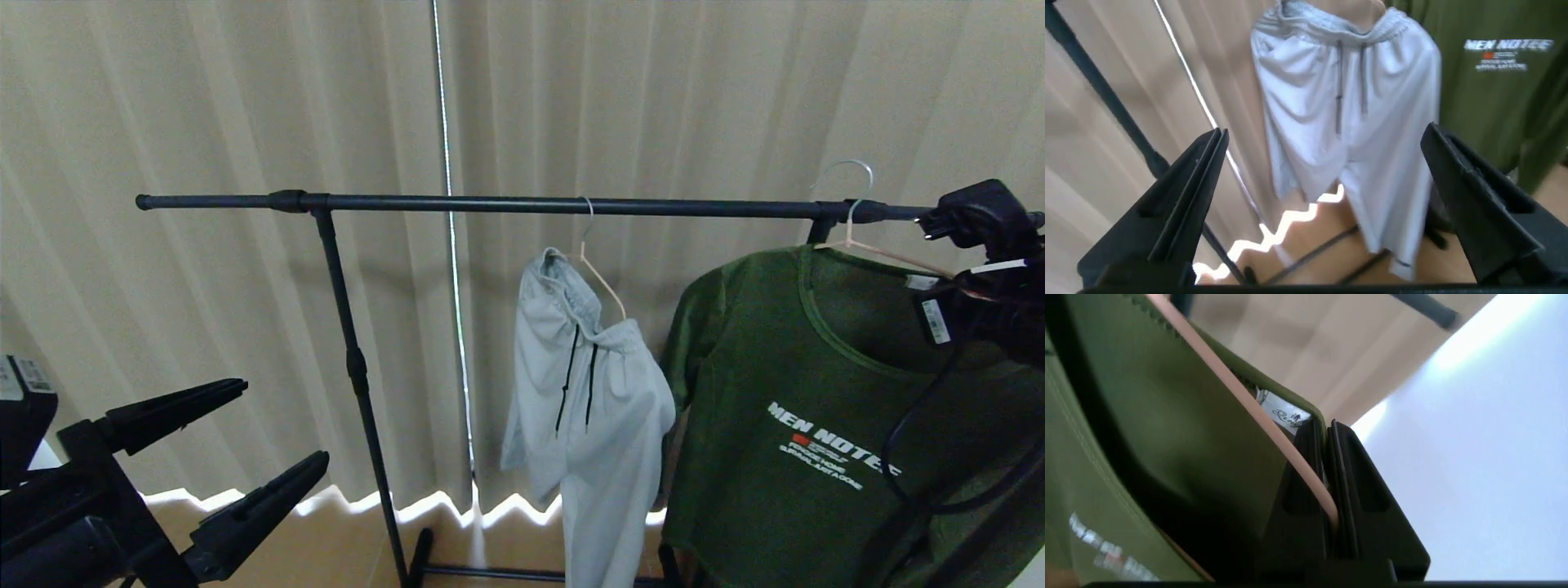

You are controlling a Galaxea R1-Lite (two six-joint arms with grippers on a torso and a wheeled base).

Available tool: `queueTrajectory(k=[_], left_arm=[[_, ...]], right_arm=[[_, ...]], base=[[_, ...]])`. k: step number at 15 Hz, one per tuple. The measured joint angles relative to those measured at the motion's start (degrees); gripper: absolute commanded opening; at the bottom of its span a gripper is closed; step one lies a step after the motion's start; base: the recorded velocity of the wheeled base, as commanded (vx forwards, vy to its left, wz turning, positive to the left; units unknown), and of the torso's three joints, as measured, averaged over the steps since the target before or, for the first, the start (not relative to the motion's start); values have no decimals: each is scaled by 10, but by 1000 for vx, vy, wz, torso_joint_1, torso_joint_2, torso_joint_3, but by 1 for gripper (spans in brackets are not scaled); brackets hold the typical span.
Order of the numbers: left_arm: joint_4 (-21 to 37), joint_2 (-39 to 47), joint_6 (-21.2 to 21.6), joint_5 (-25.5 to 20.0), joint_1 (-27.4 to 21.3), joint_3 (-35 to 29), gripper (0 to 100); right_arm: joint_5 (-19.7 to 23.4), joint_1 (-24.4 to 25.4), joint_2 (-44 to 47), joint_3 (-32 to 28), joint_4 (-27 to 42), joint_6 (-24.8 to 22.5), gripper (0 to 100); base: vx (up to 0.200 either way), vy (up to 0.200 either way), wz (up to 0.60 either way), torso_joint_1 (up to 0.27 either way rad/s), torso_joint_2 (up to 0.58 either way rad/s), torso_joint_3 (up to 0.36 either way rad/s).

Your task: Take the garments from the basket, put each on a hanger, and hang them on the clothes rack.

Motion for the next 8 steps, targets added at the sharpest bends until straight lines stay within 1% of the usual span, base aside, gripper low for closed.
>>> queueTrajectory(k=[2, 5, 8], left_arm=[[-1, -5, 7, 0, -6, 3, 100], [0, -34, 11, -7, -15, 5, 100], [1, -54, 36, -7, -23, 8, 100]], right_arm=[[-2, 0, 28, -14, -4, 6, 0], [-14, -1, 50, -32, -3, 10, 0], [-10, -12, 73, -33, -5, 15, 0]], base=[[0, 0, 0, 0, 0, 0], [0, 0, 0, 0, 0, 0], [0, 0, 0, 0, 0, 0]])
